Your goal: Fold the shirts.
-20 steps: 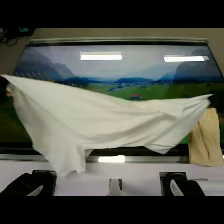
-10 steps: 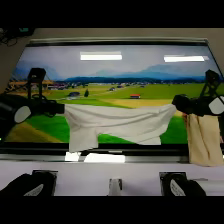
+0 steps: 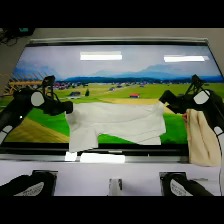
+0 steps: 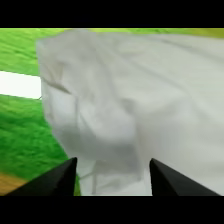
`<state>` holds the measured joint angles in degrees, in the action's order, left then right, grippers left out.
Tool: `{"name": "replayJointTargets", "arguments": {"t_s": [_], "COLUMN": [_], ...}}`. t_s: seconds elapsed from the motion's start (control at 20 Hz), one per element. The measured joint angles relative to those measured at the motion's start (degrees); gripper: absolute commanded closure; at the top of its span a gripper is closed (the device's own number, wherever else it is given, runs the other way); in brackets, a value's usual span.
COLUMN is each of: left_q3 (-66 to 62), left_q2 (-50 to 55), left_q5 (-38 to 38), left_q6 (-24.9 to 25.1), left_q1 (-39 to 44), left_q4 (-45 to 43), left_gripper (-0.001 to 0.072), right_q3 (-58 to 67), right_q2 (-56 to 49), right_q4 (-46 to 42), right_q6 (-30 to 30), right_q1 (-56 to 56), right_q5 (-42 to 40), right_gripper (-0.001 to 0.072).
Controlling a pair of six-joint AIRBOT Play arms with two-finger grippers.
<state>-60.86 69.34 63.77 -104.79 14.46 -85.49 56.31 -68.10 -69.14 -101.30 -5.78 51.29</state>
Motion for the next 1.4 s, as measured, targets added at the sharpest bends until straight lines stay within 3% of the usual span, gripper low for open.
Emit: {"name": "replayJointTargets", "arguments": {"t_s": [0.1, 0.15, 0.35, 0.55, 0.7, 1.0, 1.05, 1.1, 1.15, 1.25, 1.3, 1.4], "left_q3": [-1.0, -0.8, 6.8, 18.0, 23.8, 27.3, 27.5, 27.6, 27.7, 27.9, 28.0, 28.0], "left_q2": [-0.6, -1.3, -4.3, -5.1, -5.1, -3.1, -2.7, -2.3, -1.8, -0.9, -0.6, -0.3], "left_q5": [8.5, 12.3, 17.6, 11.0, 4.7, -0.3, -0.8, -1.1, -1.7, -3.8, -4.8, -5.6], "left_q6": [5.8, 7.8, 12.1, 13.6, 13.8, 14.1, 14.1, 14.3, 14.6, 15.1, 15.3, 15.5], "left_q1": [-2.6, -4.4, -10.6, -11.7, -11.9, -11.9, -11.8, -11.7, -11.5, -10.9, -10.6, -10.1], "left_q4": [-0.3, -0.5, 5.7, 14.8, 19.1, 22.6, 23.5, 24.6, 25.6, 26.6, 26.8, 27.5], "left_gripper": [0.0150, 0.0150, 0.0151, 0.0152, 0.0152, 0.0152, 0.0152, 0.0174, 0.0262, 0.0576, 0.0654, 0.0675], "right_q3": [1.7, 2.1, -0.8, -6.3, -8.3, -9.7, -10.1, -10.8, -11.6, -13.8, -14.8, -16.5], "right_q2": [0.1, 0.1, 0.5, 0.9, 1.1, 1.1, 1.1, 1.1, 1.1, 1.1, 1.1, 1.1], "right_q4": [-2.5, -3.1, -2.0, 1.6, 4.1, 5.9, 6.0, 6.2, 6.3, 6.6, 6.6, 6.8], "right_q6": [3.4, 5.4, 11.8, 14.7, 16.3, 18.1, 18.4, 18.6, 19.0, 19.6, 19.8, 20.2], "right_q1": [-2.2, -4.4, -14.6, -18.6, -19.5, -19.9, -19.9, -19.9, -19.9, -19.9, -19.9, -20.0], "right_q5": [5.2, 8.5, 19.8, 24.8, 27.4, 29.9, 30.0, 30.1, 30.2, 29.7, 29.4, 28.2], "right_gripper": [0.0191, 0.0232, 0.0256, 0.0248, 0.0178, 0.0140, 0.0102, 0.0090, 0.0090, 0.0091, 0.0092, 0.0098]}}
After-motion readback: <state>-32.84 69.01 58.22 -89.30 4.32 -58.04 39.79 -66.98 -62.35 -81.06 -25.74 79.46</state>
